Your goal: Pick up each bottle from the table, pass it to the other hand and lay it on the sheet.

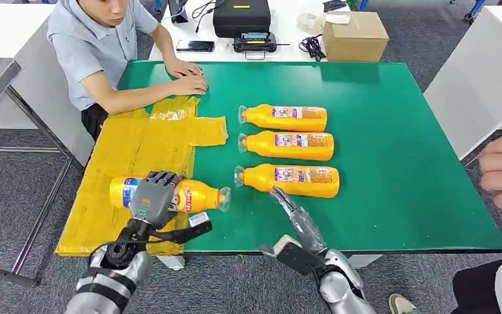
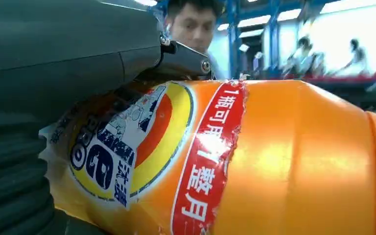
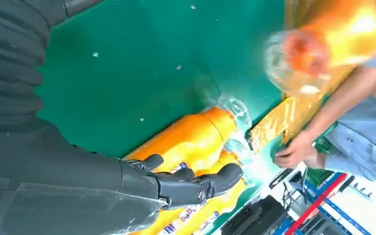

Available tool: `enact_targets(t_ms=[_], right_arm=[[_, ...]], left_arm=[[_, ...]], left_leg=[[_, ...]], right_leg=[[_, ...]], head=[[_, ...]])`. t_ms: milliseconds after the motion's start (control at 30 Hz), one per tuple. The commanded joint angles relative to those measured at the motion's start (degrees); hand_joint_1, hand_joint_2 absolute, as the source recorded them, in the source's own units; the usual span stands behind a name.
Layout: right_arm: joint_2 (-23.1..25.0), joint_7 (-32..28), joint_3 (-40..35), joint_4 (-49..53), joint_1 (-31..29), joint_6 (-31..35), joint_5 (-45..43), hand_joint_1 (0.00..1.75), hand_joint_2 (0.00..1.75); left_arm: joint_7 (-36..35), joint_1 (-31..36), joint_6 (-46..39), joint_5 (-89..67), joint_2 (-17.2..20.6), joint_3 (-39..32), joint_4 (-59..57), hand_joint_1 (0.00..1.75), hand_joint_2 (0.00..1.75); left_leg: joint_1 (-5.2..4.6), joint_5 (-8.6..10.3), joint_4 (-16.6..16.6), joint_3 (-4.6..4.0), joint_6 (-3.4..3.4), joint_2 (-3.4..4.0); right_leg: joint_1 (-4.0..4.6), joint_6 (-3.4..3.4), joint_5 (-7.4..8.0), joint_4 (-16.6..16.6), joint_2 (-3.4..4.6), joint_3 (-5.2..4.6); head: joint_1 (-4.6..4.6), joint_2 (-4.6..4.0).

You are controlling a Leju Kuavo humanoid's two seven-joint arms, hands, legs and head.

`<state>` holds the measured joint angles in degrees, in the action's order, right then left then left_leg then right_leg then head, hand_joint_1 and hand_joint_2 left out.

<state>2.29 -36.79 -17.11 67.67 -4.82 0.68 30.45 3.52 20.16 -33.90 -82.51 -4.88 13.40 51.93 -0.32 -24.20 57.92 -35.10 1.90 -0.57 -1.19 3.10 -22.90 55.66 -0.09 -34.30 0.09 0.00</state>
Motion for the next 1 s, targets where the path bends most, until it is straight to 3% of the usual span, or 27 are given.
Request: enact_targets(t_ms=[33, 167, 200, 233, 300, 333, 567, 700, 1000], right_arm=[[1.2, -0.3, 0.5, -5.0, -2.9, -0.1, -0.6, 0.0, 1.75], [1.4, -0.3, 0.8, -5.3, -2.8, -0.1, -0.7, 0.0, 1.75], [1.4, -0.3, 0.9, -5.3, -2.6, -0.1, -0.7, 0.0, 1.75], [1.4, -0.3, 0.9, -5.3, -2.5, -0.2, -0.7, 0.0, 1.75], [1.3, -0.3, 1.3, -5.3, -2.3, -0.4, -0.7, 0.0, 1.75], [1.2, -0.3, 1.5, -5.4, -2.3, -0.4, -0.7, 0.0, 1.75], [1.3, -0.3, 2.1, -5.8, -2.8, -0.3, -0.6, 0.0, 1.75], [1.4, -0.6, 2.5, -6.2, -3.3, -0.2, 0.1, 0.0, 1.75], [0.9, -1.0, 2.6, -7.2, -4.3, 0.0, 1.0, 0.0, 1.75]], left_arm=[[-2.5, 11.1, 1.3, -2.2, 3.4, 1.3, -22.2, 1.75, 1.75], [-2.4, 11.1, 2.6, -1.5, 3.1, 0.6, -23.6, 1.75, 1.75], [-2.5, 11.1, 3.6, -1.6, 2.8, 0.5, -24.2, 1.55, 1.75], [-2.5, 11.0, 4.7, -0.7, 2.4, -0.3, -24.5, 0.89, 1.75], [-2.4, 11.3, 9.1, -0.6, 1.9, -0.3, -25.4, 0.38, 1.75], [-2.2, 11.4, 10.2, -0.6, 1.9, 0.0, -25.7, 0.31, 1.75], [-2.8, 11.7, 12.9, -0.2, 1.9, -0.5, -26.3, 0.26, 1.75], [-1.3, 12.0, 19.6, 2.0, 1.9, -1.6, -27.7, 0.03, 1.75], [1.0, 11.3, 21.8, 4.3, 1.9, -2.5, -28.6, 0.0, 1.75]], left_leg=[[0.07, -0.07, 0.0, 0.21, -0.11, 0.05], [0.07, -0.09, 0.0, 0.2, -0.1, 0.1], [0.1, -0.13, 0.0, 0.26, -0.12, 0.12], [0.05, -0.09, 0.0, 0.26, -0.11, 0.06], [0.1, -0.12, 0.0, 0.3, -0.14, 0.14], [0.05, -0.07, -0.1, 0.26, -0.12, 0.08], [0.05, -0.01, -0.1, 0.57, -0.1, 0.09], [0.07, 0.07, -0.1, 0.59, -0.15, 0.13], [0.03, 0.08, -0.2, 0.9, -0.17, 0.26]], right_leg=[[0.08, -0.12, -0.06, 0.0, 0.02, 0.21], [0.08, -0.12, -0.05, 0.0, 0.07, 0.19], [0.11, -0.14, -0.07, 0.0, 0.08, 0.26], [0.06, -0.13, -0.07, 0.0, 0.04, 0.27], [0.11, -0.16, -0.05, 0.0, 0.11, 0.31], [0.06, -0.14, -0.03, -0.1, 0.05, 0.26], [0.06, -0.15, 0.03, -0.1, 0.09, 0.55], [0.09, -0.24, 0.12, -0.1, 0.12, 0.55], [0.05, -0.31, 0.15, -0.1, 0.22, 0.84]], head=[[0.0, 0.0], [0.0, 0.0], [0.0, 0.0], [0.02, 0.0], [0.0, 0.0], [0.0, 0.0], [0.02, 0.0], [0.0, 0.0], [0.0, 0.0]])
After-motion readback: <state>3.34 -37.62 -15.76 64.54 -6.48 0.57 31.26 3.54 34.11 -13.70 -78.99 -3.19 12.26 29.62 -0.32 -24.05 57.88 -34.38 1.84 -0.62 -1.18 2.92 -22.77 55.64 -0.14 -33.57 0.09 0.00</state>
